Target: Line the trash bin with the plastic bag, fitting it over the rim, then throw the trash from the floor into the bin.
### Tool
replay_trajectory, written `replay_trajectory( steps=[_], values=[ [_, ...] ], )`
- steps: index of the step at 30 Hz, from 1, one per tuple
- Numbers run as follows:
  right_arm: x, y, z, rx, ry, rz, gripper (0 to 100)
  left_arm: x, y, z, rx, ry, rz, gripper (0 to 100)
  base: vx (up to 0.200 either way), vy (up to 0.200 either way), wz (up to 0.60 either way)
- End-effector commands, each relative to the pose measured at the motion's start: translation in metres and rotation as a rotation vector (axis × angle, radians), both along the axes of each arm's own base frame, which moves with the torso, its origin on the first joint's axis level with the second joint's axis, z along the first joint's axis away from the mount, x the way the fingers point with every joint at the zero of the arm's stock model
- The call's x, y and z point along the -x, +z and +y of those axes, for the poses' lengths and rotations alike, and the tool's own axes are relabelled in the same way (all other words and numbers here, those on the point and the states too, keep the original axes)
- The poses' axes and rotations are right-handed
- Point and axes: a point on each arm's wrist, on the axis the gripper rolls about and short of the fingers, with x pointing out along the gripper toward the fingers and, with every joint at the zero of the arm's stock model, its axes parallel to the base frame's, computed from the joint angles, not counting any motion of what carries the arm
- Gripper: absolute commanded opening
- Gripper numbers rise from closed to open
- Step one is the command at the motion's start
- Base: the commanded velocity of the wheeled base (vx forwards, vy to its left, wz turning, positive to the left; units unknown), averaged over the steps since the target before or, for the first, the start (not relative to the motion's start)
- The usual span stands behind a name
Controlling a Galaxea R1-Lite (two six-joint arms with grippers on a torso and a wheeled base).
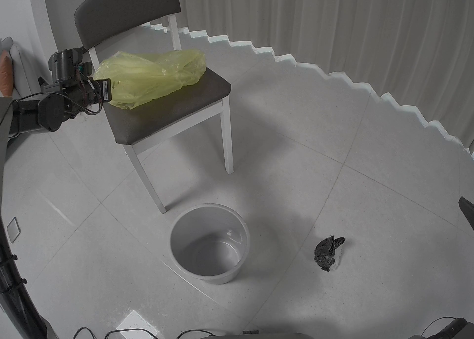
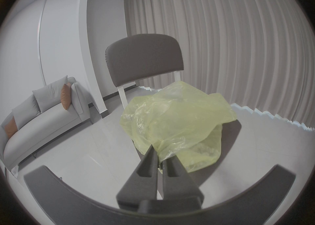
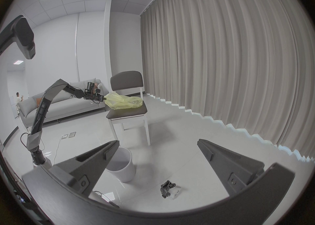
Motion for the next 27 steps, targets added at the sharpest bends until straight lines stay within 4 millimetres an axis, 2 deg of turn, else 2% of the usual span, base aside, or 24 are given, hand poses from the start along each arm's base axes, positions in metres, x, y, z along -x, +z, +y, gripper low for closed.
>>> replay_trajectory(
  steps=[1, 10, 14, 15, 16, 18, 19, 27],
  values=[
    [0.003, 0.003, 0.000, -0.007, 0.004, -0.018, 100, 0.055, 0.037, -0.017, 0.005, -0.069, -0.030, 0, 0.000, 0.000, 0.00],
    [0.004, 0.005, 0.000, -0.024, 0.005, -0.024, 100, 0.141, 0.046, -0.062, 0.004, -0.233, -0.005, 0, 0.000, 0.000, 0.00],
    [0.005, 0.005, 0.000, -0.026, 0.010, -0.025, 100, 0.176, 0.049, -0.067, 0.002, -0.275, 0.001, 0, 0.000, 0.000, 0.00],
    [0.005, 0.005, 0.000, -0.026, 0.010, -0.025, 100, 0.176, 0.049, -0.067, 0.002, -0.275, 0.001, 0, 0.000, 0.000, 0.00],
    [0.005, 0.003, 0.001, -0.024, 0.019, -0.018, 100, 0.192, 0.050, -0.067, -0.002, -0.292, 0.004, 0, 0.000, 0.000, 0.00],
    [0.005, 0.003, 0.001, -0.026, 0.025, -0.015, 100, 0.199, 0.049, -0.067, -0.006, -0.300, 0.003, 0, 0.000, 0.000, 0.00],
    [0.004, 0.002, 0.001, -0.026, 0.034, -0.008, 100, 0.213, 0.051, -0.068, -0.010, -0.319, -0.005, 0, 0.000, 0.000, 0.00],
    [0.001, -0.004, 0.001, -0.030, 0.052, 0.023, 100, 0.252, 0.062, -0.075, -0.082, -0.422, 0.025, 0, 0.000, 0.000, 0.00]
  ],
)
